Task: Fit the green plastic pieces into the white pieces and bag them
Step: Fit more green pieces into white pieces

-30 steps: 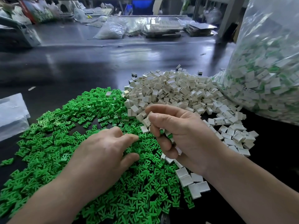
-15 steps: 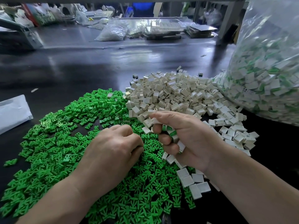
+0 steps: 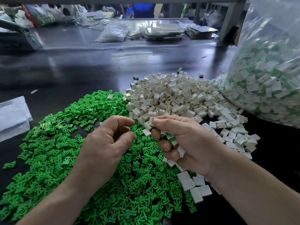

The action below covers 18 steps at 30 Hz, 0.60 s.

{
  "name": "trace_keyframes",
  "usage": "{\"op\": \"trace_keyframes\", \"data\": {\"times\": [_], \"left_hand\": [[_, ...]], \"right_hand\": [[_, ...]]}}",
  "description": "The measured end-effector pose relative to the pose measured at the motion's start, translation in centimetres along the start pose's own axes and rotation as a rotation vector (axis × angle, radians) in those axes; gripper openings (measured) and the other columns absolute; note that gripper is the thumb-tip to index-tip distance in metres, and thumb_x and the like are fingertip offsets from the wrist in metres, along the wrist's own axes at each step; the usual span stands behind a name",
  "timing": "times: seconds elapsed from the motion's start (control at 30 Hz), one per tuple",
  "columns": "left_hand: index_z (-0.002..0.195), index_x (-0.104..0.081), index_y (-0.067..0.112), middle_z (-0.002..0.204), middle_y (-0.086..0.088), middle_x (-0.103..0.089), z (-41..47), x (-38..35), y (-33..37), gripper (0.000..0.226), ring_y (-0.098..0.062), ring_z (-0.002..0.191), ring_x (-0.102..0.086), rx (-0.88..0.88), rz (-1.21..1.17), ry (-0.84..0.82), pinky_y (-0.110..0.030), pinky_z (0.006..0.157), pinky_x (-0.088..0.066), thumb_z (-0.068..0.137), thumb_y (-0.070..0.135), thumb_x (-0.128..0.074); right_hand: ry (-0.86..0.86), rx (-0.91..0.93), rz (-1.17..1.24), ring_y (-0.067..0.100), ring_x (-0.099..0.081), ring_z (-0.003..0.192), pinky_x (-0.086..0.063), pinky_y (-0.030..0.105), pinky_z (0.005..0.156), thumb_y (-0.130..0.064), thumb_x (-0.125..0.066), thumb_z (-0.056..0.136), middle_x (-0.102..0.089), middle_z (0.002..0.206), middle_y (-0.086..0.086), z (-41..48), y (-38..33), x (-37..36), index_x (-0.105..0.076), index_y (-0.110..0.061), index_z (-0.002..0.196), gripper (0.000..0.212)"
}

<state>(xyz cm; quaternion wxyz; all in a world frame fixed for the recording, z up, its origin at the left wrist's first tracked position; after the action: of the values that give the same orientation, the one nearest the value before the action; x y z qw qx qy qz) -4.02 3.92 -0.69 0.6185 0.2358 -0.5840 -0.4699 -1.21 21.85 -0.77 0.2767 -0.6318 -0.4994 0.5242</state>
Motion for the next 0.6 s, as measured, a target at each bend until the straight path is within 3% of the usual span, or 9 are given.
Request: {"op": "trace_keyframes", "data": {"times": [0.1, 0.27, 0.43, 0.6], "left_hand": [[0.094, -0.062, 0.044, 0.087, 0.013, -0.071, 0.0, 0.0, 0.3, 0.020, -0.006, 0.078, -0.067, -0.012, -0.017, 0.025, -0.021, 0.071, -0.056, 0.075, 0.050, -0.062], [0.090, -0.065, 0.036, 0.083, 0.001, -0.071, 0.0, 0.3, 0.3, 0.018, -0.015, 0.073, -0.067, -0.016, -0.068, 0.093, -0.028, 0.064, -0.056, 0.080, 0.051, -0.062], [0.079, -0.071, 0.023, 0.073, -0.009, -0.066, 0.3, -0.3, 0.3, 0.005, -0.020, 0.061, -0.061, 0.154, -0.724, -0.056, -0.027, 0.051, -0.051, 0.076, 0.026, -0.074], [0.076, -0.073, 0.022, 0.077, -0.014, -0.070, 0.1, -0.9, 0.3, 0.011, -0.020, 0.060, -0.066, 0.232, -0.864, -0.076, -0.026, 0.046, -0.051, 0.068, 0.029, -0.073]], "right_hand": [[-0.010, 0.007, -0.003, 0.010, -0.046, 0.047, -0.032, 0.017, 0.034, -0.020, -0.063, 0.096, -0.059, 0.073, 0.003, -0.1, 0.0, -0.2, -0.070, -0.015, 0.087, 0.013], [0.004, 0.012, -0.051, 0.009, -0.045, 0.044, -0.031, 0.017, 0.035, -0.024, -0.064, 0.097, -0.060, 0.070, 0.002, -0.1, 0.1, -0.3, -0.071, -0.016, 0.088, 0.014], [0.012, 0.086, -0.194, 0.010, -0.043, 0.042, -0.031, 0.017, 0.035, -0.024, -0.062, 0.098, -0.057, 0.067, 0.000, -0.5, -0.1, -0.8, -0.065, -0.012, 0.087, 0.016], [0.003, 0.176, -0.313, 0.011, -0.044, 0.042, -0.032, 0.018, 0.035, -0.026, -0.062, 0.099, -0.057, 0.070, 0.002, -0.8, 0.0, -1.4, -0.063, -0.015, 0.082, 0.021]]}}
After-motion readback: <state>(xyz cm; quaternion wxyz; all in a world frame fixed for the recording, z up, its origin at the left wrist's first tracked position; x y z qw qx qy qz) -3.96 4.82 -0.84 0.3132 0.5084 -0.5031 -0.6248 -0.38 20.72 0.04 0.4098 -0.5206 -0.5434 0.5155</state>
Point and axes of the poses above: each hand's wrist, its own z-axis towards the middle knuckle, its own x-axis out of the back of the hand, y = z × x, the point moved 4 cm from there along z, towards the middle knuckle
